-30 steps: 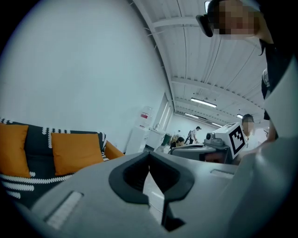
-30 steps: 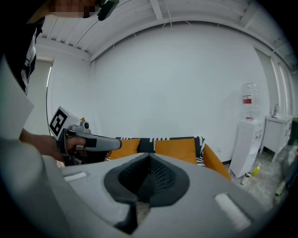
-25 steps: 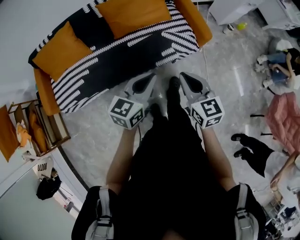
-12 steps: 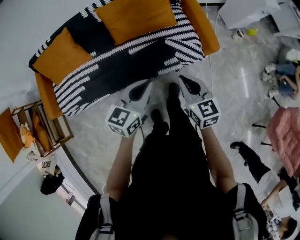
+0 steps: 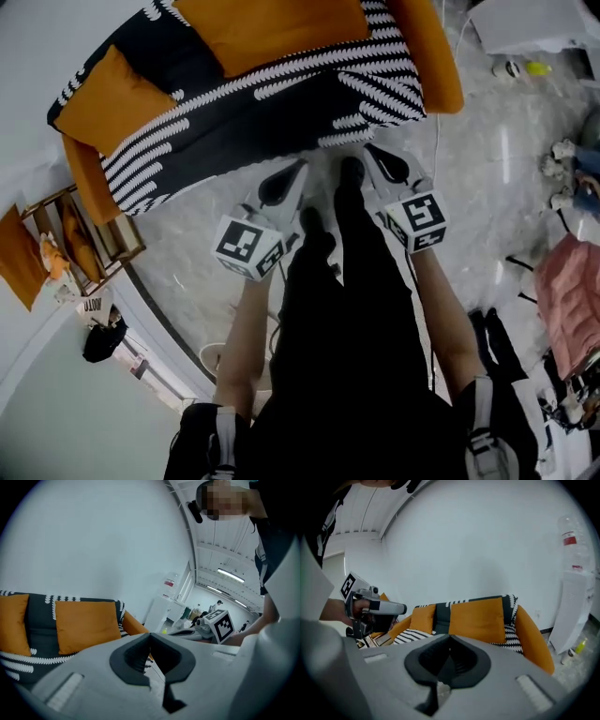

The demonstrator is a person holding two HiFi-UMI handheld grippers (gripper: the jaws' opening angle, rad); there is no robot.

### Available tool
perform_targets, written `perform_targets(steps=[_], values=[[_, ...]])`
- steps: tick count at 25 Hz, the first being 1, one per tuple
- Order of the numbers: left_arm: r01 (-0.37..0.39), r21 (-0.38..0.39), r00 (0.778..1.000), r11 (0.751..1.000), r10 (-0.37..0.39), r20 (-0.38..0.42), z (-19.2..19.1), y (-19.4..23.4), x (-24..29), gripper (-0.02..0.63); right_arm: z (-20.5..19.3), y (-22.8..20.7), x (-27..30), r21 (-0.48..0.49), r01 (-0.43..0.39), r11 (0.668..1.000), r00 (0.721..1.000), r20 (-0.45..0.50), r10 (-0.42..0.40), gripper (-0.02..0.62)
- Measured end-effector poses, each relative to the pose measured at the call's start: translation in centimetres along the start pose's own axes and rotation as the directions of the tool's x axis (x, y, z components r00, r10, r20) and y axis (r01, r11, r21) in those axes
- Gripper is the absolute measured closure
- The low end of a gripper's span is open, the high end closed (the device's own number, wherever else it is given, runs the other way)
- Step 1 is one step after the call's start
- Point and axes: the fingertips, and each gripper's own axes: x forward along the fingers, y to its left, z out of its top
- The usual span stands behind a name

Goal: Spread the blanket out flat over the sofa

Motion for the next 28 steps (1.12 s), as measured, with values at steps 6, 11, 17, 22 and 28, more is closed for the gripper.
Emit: perform_targets(steps=[6,11,17,22,28], values=[[-0.022,-0.003,1.000,1.000,0.022,-0.018,-2.2,2.3,3.8,0.595,-3.4,-3.2,3.8,-0.001,-0.016,1.000,0.999,-0.051,0.016,0.594],[-0.026,-0.026,0.999,0.999,0.025,-0.039,-4.9,3.5,6.5,0.595,-7.3,-5.4,6.3,0.007,-0.015,1.000,0.995,-0.098,0.016,0.592],[-0.015,-0.046,0.997,0.999,0.012,-0.076,-7.9,5.2,9.5,0.594,-11.6,-8.2,9.9,0.013,0.002,1.000,0.989,-0.151,0.000,0.569],[-0.014,-0.048,0.996,0.999,0.010,-0.092,-10.1,6.6,11.5,0.595,-14.9,-10.1,13.1,-0.012,-0.003,1.000,0.982,-0.191,0.001,0.554],[-0.004,-0.057,0.994,0.998,-0.002,-0.108,-12.9,8.9,13.4,0.594,-19.1,-12.0,16.3,-0.030,0.004,1.000,0.968,-0.250,-0.011,0.541]])
